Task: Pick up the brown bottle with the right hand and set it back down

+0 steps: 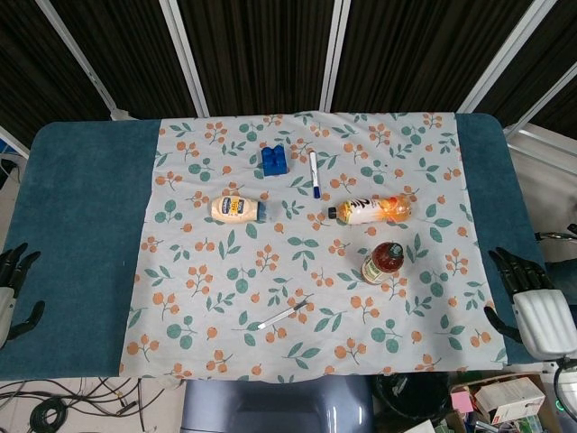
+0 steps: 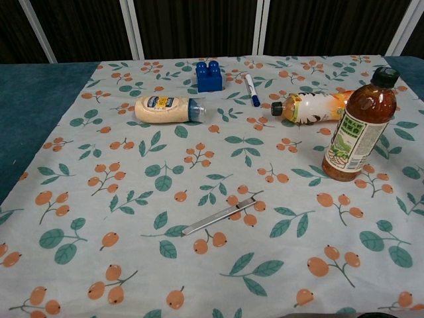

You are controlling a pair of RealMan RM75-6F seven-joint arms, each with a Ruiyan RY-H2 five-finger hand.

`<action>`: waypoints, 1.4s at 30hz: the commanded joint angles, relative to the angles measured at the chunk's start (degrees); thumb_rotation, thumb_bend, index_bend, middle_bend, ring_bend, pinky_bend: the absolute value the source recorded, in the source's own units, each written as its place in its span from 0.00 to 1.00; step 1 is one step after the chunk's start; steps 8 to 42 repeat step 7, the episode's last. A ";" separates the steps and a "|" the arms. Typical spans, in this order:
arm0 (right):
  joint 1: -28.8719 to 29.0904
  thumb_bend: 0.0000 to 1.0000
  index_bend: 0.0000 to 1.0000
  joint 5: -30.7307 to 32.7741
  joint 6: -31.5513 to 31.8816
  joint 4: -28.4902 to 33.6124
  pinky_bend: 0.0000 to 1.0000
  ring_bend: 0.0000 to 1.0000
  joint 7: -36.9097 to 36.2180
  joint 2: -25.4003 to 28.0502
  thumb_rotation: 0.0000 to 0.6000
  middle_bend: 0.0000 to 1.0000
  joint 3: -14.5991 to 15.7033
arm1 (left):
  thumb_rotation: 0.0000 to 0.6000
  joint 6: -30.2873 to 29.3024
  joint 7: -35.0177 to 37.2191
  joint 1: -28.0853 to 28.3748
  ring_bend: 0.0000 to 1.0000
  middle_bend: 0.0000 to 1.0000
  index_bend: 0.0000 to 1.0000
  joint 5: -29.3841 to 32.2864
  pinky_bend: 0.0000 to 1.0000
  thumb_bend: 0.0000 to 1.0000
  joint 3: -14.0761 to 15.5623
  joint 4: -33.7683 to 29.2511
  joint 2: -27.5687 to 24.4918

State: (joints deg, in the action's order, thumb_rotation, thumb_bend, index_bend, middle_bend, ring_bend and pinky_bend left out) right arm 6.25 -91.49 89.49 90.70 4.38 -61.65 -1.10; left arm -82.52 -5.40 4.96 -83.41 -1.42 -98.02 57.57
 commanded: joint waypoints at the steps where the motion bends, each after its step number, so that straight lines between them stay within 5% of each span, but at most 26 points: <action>1: -2.88 0.20 0.00 -0.73 2.74 -1.24 0.15 0.12 4.05 -2.36 1.00 0.04 1.40 | 1.00 -0.17 0.22 0.00 0.01 0.01 0.11 -0.35 0.15 0.40 0.03 0.17 -0.05; 42: -4.06 0.20 0.00 -1.61 3.96 -4.07 0.15 0.12 1.76 -4.69 1.00 0.03 1.98 | 1.00 -0.95 1.10 0.19 0.01 0.01 0.11 -2.56 0.14 0.40 0.25 1.42 -0.01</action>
